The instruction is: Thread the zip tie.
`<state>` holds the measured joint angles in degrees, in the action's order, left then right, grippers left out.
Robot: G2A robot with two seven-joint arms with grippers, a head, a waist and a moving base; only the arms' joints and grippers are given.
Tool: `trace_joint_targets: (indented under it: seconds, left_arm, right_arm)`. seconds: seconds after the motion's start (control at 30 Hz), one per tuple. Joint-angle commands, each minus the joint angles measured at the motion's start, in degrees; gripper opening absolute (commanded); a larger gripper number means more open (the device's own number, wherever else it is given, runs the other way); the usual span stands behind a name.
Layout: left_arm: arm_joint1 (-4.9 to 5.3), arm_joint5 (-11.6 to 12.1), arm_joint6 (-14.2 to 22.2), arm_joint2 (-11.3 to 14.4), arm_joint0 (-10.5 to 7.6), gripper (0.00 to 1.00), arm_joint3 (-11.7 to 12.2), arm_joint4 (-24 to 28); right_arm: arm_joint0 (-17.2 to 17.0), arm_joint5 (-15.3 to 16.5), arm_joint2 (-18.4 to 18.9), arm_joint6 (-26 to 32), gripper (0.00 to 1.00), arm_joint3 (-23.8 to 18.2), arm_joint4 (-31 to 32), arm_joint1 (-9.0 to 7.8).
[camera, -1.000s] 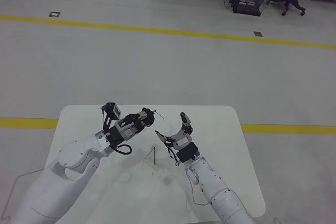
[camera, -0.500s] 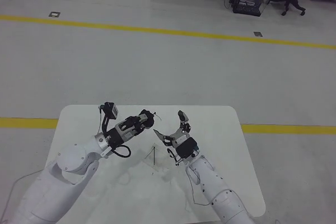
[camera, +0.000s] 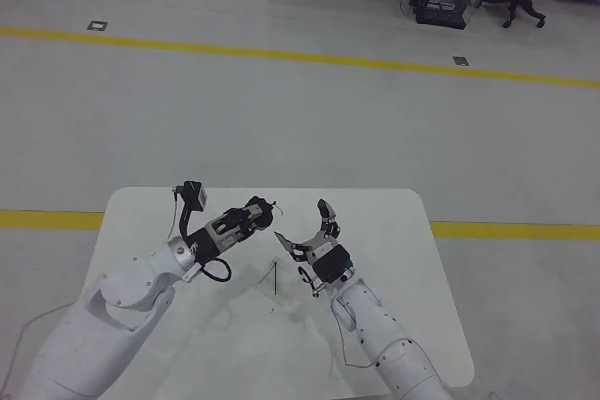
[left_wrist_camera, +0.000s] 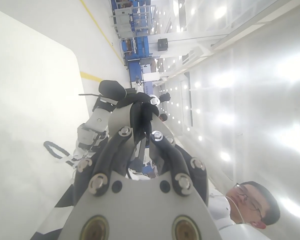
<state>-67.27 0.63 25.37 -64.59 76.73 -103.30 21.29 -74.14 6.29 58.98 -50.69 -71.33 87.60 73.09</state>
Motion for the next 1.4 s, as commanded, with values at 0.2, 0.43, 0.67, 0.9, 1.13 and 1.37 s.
trace_joint_targets:
  seconds: [0.2,0.43,0.67,0.9,1.13,1.37]
  left_arm:
    - [0.0,0.0,0.0,0.0,-0.01,0.0,0.01,0.0]
    - [0.04,-0.55,-2.0,0.12,0.05,0.0,-0.17,-2.56]
    - [0.18,-3.45,-4.3,0.38,0.15,0.0,-1.15,-6.87]
    - [0.22,-6.45,-6.51,0.44,0.44,0.0,-1.95,-8.9]
    - [0.22,-6.45,-6.51,0.44,0.44,0.0,-1.95,-8.9]
    - [-0.04,-8.22,-11.33,0.73,1.38,0.0,-1.86,-9.42]
  right_arm:
    - [0.01,-0.01,-0.01,-0.01,1.0,0.0,-0.01,0.0]
    - [-1.02,1.25,1.15,2.99,1.0,-1.43,-0.56,-0.25]
    - [-2.3,4.16,3.28,8.21,1.0,-3.17,-1.07,-0.83]
    - [-3.27,6.59,4.77,11.45,1.0,-4.3,-1.24,-1.3]
    - [-3.27,6.59,4.77,11.45,1.0,-4.3,-1.24,-1.3]
    - [-3.65,5.67,5.2,11.96,1.0,-5.23,-0.5,-1.4]
